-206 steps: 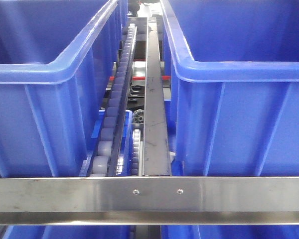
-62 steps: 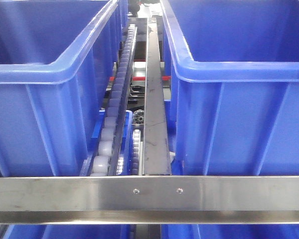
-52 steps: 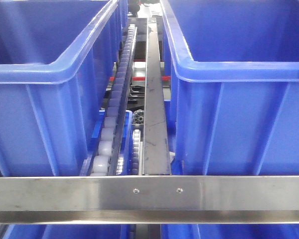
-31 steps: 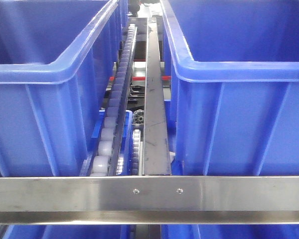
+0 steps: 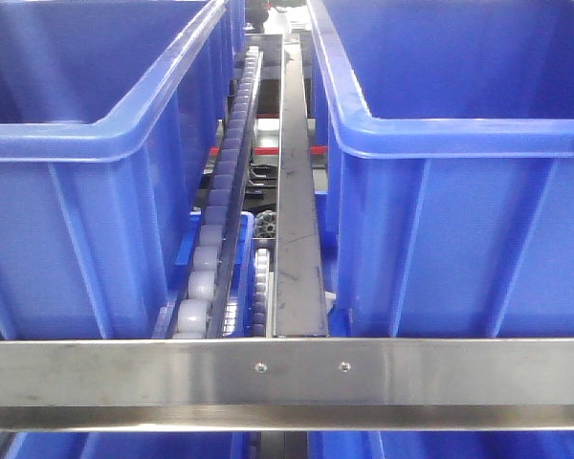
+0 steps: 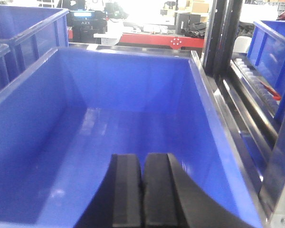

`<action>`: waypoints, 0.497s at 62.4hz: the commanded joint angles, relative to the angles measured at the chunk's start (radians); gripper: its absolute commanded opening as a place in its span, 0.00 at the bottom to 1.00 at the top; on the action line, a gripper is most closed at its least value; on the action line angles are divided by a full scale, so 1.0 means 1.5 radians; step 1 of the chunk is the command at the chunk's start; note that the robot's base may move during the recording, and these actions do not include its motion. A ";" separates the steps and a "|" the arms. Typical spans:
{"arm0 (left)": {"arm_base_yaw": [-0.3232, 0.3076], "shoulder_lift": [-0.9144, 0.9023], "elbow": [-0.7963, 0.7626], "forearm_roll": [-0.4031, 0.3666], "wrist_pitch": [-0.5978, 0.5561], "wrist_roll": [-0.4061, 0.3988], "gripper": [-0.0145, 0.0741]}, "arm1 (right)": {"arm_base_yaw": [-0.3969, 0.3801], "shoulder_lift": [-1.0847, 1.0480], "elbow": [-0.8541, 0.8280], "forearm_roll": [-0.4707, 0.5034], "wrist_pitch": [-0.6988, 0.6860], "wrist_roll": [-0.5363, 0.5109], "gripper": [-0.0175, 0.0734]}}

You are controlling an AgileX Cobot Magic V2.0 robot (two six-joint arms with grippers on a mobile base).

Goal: Pick and sort blue part to right shelf
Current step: 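Lower the right gripper into a blue bin and open it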

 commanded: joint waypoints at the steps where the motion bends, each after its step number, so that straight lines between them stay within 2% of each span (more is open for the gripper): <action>1: 0.003 0.007 -0.020 -0.013 -0.051 -0.006 0.32 | -0.003 -0.009 0.004 -0.001 -0.063 -0.002 0.25; 6: 0.003 0.007 -0.020 -0.013 -0.051 -0.006 0.32 | -0.003 -0.044 0.023 0.008 -0.059 -0.002 0.25; 13: 0.003 0.007 -0.020 -0.013 -0.051 -0.006 0.32 | -0.003 -0.114 0.049 0.066 -0.058 -0.003 0.25; 22: 0.003 0.007 -0.020 -0.013 -0.051 -0.006 0.32 | -0.004 -0.189 0.122 0.066 -0.087 -0.003 0.25; 31: 0.003 0.007 -0.020 -0.013 -0.051 -0.006 0.32 | -0.004 -0.190 0.208 0.066 -0.180 -0.003 0.25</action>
